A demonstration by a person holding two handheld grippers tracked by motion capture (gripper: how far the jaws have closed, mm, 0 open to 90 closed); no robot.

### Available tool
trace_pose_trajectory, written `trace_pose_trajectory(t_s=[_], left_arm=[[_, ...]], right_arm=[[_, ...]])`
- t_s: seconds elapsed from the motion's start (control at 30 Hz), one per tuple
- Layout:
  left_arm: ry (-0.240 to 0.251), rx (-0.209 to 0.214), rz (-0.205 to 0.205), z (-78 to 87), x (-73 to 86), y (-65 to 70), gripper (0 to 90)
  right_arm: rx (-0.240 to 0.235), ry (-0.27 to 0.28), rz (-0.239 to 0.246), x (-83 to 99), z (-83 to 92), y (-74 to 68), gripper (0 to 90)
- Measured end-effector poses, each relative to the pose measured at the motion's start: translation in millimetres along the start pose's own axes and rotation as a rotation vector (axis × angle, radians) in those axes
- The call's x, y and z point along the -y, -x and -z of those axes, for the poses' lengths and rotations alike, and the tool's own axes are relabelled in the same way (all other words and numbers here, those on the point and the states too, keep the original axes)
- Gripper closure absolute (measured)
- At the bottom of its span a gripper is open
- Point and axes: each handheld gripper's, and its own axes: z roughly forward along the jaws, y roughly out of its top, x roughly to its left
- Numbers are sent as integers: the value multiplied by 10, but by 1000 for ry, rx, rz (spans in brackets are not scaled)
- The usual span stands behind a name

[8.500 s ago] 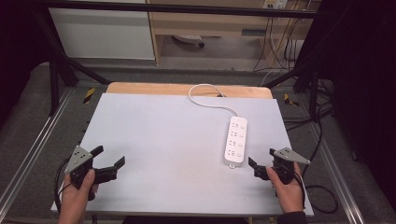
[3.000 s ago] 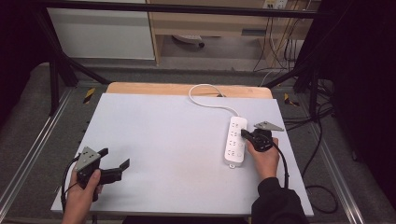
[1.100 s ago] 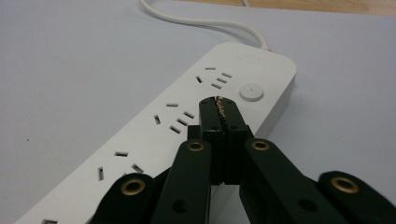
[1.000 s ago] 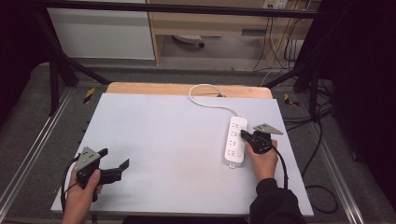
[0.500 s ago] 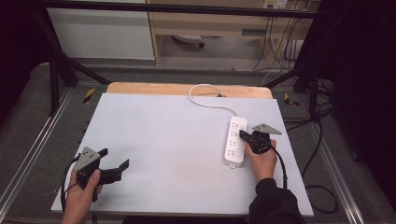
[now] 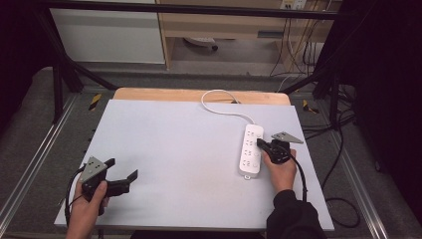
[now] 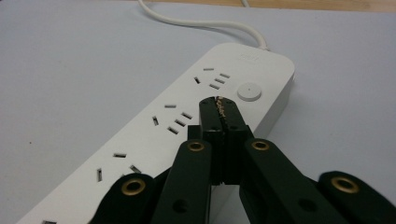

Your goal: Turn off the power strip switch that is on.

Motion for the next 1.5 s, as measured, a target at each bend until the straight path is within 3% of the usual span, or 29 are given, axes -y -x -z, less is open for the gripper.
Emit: trace_pose_trajectory(t_s=[0.37, 0.83, 1.5], left_arm=[[-1, 1, -2, 1, 0, 0, 58], [-1, -1, -4, 5, 0, 0, 59], [-8, -3, -7, -1, 2, -10, 58]], right_arm=[[2, -8, 2, -9, 0, -5, 900], [24, -17, 57, -10, -8, -39, 900], [7, -20, 29, -16, -5, -18, 900]])
